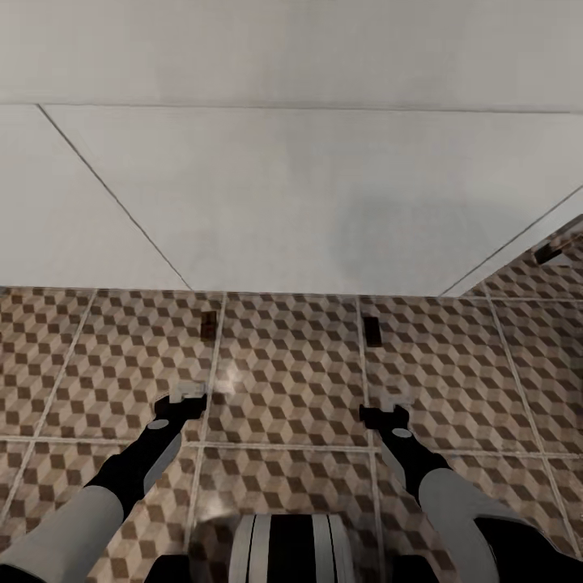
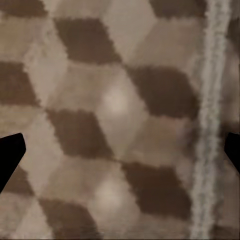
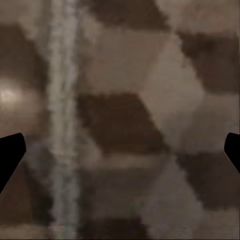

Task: Take the four mousetraps from the cabinet in the bathroom and place them on the bathroom floor. Make sure all four end up on the same floor surface, and ensure that at least two of them are either under or directly next to the same bathroom sink.

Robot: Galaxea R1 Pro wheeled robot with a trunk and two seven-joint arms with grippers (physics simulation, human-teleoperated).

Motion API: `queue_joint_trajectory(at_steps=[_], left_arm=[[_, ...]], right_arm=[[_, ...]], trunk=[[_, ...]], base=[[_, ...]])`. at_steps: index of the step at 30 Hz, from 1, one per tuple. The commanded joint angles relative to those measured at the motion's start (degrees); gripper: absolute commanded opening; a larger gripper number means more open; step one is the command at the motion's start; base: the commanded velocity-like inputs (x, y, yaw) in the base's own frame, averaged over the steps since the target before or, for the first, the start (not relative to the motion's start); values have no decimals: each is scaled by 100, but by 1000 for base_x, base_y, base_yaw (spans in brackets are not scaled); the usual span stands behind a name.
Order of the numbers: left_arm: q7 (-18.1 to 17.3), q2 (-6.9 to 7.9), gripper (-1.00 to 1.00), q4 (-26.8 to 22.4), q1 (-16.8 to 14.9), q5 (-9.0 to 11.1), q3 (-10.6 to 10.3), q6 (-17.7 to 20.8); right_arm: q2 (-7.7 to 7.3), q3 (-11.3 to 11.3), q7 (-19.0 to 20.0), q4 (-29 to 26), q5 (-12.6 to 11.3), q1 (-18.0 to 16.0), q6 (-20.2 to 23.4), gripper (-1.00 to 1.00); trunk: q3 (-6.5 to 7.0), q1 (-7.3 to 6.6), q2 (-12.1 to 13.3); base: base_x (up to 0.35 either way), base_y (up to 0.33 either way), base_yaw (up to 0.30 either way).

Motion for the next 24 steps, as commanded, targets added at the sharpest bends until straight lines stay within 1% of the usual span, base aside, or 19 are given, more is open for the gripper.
queue_joint_trajectory(at_steps=[1,24], left_arm=[[56,10,100,-13,-3,47,-48,22],[56,7,100,-13,-3,48,-48,21]], right_arm=[[5,-48,-9,6,61,-3,-19,100],[6,-48,-9,6,67,-4,-19,100]], trunk=[[-3,-5,-1],[-3,-5,-1]], base=[[-345,0,0],[-346,0,0]])
